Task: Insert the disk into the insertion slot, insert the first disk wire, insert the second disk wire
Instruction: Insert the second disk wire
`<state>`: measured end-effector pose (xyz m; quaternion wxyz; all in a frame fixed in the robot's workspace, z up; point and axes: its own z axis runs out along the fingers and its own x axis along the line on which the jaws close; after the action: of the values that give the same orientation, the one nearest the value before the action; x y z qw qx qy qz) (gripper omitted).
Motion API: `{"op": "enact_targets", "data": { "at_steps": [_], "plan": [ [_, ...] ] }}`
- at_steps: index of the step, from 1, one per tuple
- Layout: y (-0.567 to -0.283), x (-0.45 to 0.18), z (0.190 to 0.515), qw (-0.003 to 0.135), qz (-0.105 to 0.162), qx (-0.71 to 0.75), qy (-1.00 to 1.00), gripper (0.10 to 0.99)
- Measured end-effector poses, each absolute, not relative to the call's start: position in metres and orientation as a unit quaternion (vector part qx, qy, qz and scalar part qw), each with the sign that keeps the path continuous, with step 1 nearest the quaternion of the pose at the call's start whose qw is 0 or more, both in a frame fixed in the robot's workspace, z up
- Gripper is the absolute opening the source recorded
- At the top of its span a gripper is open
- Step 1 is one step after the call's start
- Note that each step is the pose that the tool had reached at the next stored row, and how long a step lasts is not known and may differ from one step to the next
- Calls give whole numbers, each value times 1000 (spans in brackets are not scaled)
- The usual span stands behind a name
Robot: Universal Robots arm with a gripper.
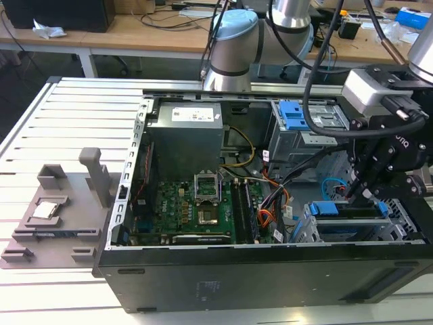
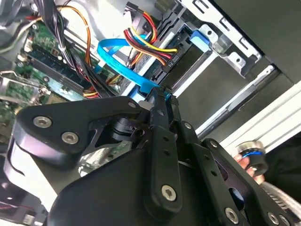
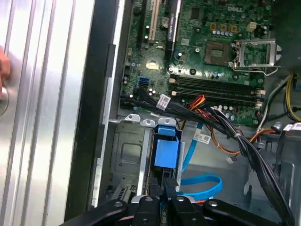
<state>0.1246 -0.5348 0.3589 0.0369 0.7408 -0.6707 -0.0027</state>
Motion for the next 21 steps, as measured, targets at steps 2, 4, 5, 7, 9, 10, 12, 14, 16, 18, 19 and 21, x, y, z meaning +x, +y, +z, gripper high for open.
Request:
{"op": "enact_targets", "data": {
  "at_steps": [2, 4, 5, 7, 9, 10, 12, 14, 16, 18, 19, 21],
  "plan": [
    [-535, 125, 359, 37, -3, 732, -680, 161],
    [-535, 125, 359, 37, -4, 716, -697, 161],
    [-535, 125, 359, 37, -4, 710, -703, 161],
    [-535, 125, 359, 37, -5, 697, -717, 161],
    [-535, 125, 359, 37, -6, 686, -727, 161],
    [-535, 125, 359, 37, -6, 679, -733, 161],
    [-535, 125, 359, 36, -7, 664, -747, 161],
    [-535, 125, 359, 36, -7, 664, -747, 161],
    [-535, 125, 359, 36, -7, 664, -747, 161],
    [-535, 125, 359, 30, -13, 676, -736, 161],
    [-536, 125, 358, 24, -19, 677, -736, 161],
    [-541, 125, 354, 20, -24, 677, -736, 161]
  ]
}}
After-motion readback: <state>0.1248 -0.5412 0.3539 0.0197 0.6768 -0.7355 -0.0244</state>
